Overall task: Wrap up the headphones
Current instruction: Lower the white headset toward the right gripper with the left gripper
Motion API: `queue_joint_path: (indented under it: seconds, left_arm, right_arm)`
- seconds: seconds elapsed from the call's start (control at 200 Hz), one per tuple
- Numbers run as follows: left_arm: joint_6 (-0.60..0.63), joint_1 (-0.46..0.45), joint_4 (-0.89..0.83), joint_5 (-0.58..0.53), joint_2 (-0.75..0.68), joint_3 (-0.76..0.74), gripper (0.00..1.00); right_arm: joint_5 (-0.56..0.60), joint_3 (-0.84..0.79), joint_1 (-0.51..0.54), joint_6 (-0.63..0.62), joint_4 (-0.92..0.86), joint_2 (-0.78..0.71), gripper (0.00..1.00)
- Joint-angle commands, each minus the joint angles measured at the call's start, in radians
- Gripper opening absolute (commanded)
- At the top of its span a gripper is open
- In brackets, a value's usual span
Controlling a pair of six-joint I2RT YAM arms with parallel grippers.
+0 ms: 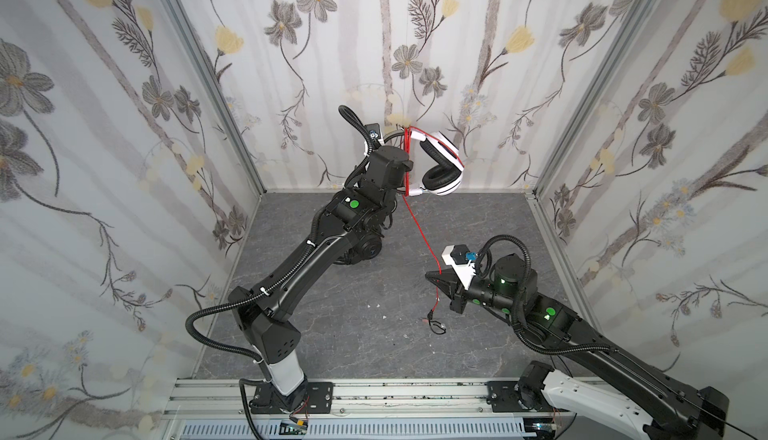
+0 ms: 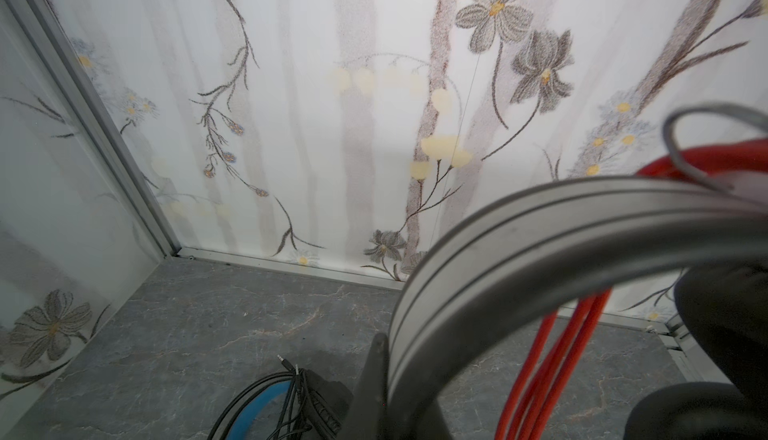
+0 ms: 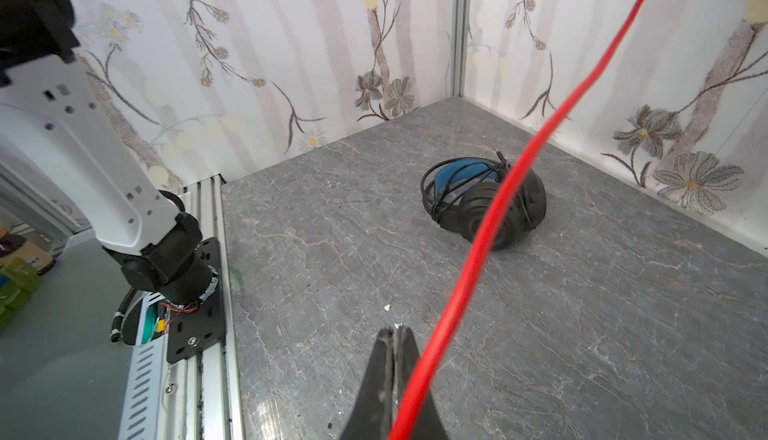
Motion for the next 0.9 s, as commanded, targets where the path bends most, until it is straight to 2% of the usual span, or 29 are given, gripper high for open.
queue_joint_path:
  seconds: [0.0,0.31,0.555,0.704,0.894]
  left_arm:
    - [0.031,0.008,0.028,-0.035,0.024,0.025,0.0]
    - [0.167,-0.009,-0.015,-0.033,0.059,-0.041,0.0]
    - [0.406,-0.111,-0.046,-0.029,0.055,-0.145,0.0]
    - [0.471,-0.154,-0.087,-0.009,0.024,-0.253,0.0]
    - [0.479,-0.183,-0.2,0.051,-0.022,-0.378,0.0]
  right_arm:
    - [-0.003,0.063,0.01,-0.019,-0.081,-0.017,0.0]
    - [0.034,0.225,0.042,-0.064,-0.169,-0.005,0.0]
    - [0.099,0.253,0.036,-0.127,-0.206,0.015,0.0]
    - [0.131,0.274,0.023,-0.175,-0.241,0.022,0.0]
    - [0.114,0.315,-0.105,-0.23,-0.294,0.021,0.0]
